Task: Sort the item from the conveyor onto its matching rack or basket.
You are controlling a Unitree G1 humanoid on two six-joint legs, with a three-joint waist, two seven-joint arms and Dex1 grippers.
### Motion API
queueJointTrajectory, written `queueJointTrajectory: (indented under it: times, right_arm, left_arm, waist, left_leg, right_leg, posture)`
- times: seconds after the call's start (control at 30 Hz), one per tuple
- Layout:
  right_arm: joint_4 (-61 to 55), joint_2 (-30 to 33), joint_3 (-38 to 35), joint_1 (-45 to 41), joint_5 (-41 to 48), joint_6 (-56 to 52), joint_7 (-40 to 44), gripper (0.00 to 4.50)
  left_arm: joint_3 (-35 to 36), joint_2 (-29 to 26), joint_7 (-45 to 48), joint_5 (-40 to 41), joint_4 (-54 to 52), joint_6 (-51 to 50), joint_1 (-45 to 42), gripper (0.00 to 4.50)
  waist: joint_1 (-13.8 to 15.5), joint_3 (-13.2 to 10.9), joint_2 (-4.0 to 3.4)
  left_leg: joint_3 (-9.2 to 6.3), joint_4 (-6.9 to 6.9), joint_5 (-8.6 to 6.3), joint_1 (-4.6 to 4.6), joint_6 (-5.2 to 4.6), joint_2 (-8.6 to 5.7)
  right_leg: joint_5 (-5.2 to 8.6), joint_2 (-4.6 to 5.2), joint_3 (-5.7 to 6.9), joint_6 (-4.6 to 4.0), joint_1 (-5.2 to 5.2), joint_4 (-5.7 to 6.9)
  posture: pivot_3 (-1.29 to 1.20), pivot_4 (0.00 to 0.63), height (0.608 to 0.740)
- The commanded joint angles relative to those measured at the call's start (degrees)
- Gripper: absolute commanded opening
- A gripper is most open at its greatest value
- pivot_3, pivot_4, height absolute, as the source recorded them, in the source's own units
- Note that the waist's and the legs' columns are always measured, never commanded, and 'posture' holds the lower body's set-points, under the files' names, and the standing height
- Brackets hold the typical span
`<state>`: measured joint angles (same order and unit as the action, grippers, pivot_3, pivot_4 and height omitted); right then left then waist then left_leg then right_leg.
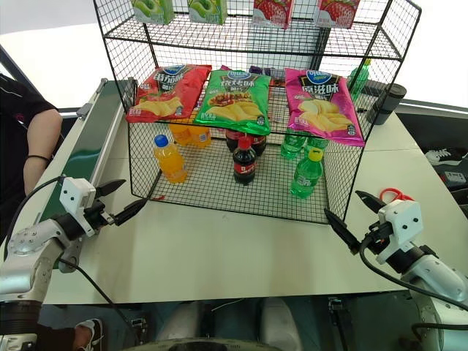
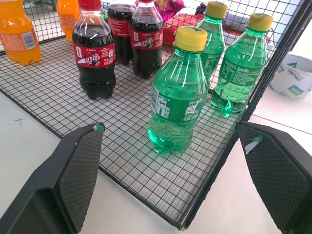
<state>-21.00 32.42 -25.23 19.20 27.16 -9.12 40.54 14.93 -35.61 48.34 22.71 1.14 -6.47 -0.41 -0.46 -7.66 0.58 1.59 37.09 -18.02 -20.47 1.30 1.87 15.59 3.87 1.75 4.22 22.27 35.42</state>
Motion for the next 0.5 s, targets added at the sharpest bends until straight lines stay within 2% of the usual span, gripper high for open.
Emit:
queueJointTrajectory:
  times: [0.03,0.5]
  right_arm:
    - [-1.6,-0.2,-0.3,-0.1,0.1,0.6,-0.3,4.48]
    - [-1.0,-0.2,0.5,-0.6,-0.2,1.0,-0.6,4.48]
  left_arm:
    - [0.8,0.1,0.3,0.3,-0.4,1.8,-0.4,4.50]
    - [1.0,0.8,0.8,-0.2,3.5,4.6,-0.8,4.50]
  waist:
    - [0.0,0.0,0.00]
    - [0.0,0.0,0.00]
  left_leg:
    - [0.00,0.00,0.00,0.00,0.00,0.00]
    - [0.00,-0.01,0.00,0.00,0.00,0.00]
  right_leg:
    - [0.00,0.00,0.00,0.00,0.00,0.00]
    - [0.00,0.02,0.00,0.00,0.01,0.00]
  posture:
    - [0.00,0.150,0.740]
    - [0.00,0.150,0.740]
